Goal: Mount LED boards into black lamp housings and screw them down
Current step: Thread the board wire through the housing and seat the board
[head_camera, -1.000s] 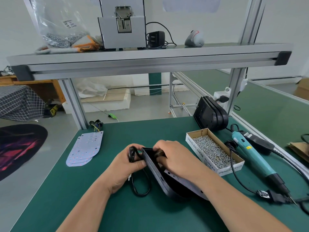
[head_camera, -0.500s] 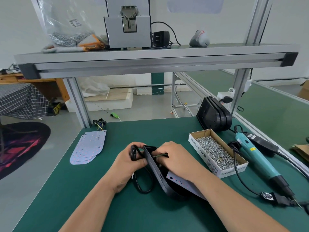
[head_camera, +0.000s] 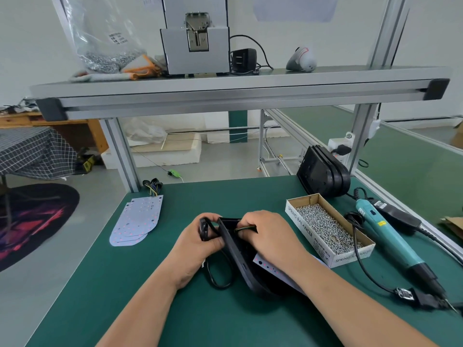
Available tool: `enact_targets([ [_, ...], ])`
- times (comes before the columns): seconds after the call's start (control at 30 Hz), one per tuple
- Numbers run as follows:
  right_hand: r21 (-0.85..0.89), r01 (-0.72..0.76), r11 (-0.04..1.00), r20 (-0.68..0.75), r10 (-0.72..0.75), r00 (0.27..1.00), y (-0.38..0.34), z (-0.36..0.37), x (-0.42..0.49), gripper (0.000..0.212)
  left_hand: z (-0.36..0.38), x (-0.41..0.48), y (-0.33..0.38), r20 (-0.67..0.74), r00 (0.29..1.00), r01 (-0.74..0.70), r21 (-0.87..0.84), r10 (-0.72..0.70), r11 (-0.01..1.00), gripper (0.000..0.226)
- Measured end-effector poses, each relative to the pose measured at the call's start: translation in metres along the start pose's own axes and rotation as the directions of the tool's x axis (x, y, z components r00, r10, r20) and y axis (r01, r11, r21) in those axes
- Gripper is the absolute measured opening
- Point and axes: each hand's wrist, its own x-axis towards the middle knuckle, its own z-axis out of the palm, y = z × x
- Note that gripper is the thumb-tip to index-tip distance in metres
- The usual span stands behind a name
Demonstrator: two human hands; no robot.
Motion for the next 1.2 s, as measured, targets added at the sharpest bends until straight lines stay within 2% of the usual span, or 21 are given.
enact_targets([
  [0.13, 0.022, -0.046, 0.999, 0.034, 0.045, 0.998, 0.001, 0.003, 0.002, 0.003, 0.001, 0.000, 0.001, -0.020, 1.000, 0.003, 0.001, -0.003, 1.000, 0.041],
  [0.27, 0.124, -0.084, 0.989, 0.089, 0.073, 0.993, 0.003, 0.003, 0.004, 0.006, 0.001, 0.000, 0.001, -0.008, 1.000, 0.005, -0.007, -0.005, 1.000, 0.036],
  [0.4, 0.179, -0.056, 0.982, 0.203, 0.019, 0.979, 0.004, -0.002, 0.004, 0.013, 0.000, 0.000, 0.000, 0.014, 1.000, 0.002, 0.001, -0.002, 1.000, 0.036],
  [0.6, 0.075, 0.072, 0.995, 0.205, -0.086, 0.975, 0.000, -0.006, 0.003, 0.018, 0.003, 0.000, 0.000, 0.020, 1.000, -0.018, -0.006, 0.018, 1.000, 0.040],
  [0.83, 0.025, 0.064, 0.998, 0.249, -0.069, 0.966, -0.004, -0.007, 0.002, 0.019, 0.005, -0.001, 0.003, 0.031, 0.999, -0.043, 0.016, 0.042, 0.999, 0.045],
  [1.07, -0.131, 0.013, 0.991, 0.315, 0.030, 0.949, -0.003, 0.000, 0.002, 0.035, 0.006, -0.002, 0.004, 0.008, 0.998, -0.069, 0.058, 0.069, 0.996, 0.043],
  [1.13, -0.128, 0.013, 0.992, 0.324, 0.029, 0.946, -0.002, -0.001, 0.003, 0.035, 0.008, -0.001, 0.005, 0.009, 0.997, -0.077, 0.076, 0.076, 0.994, 0.042],
  [1.2, -0.020, 0.016, 1.000, 0.313, -0.009, 0.950, 0.000, -0.007, 0.003, 0.031, 0.009, -0.001, 0.006, 0.005, 0.996, -0.089, 0.091, 0.089, 0.992, 0.041],
])
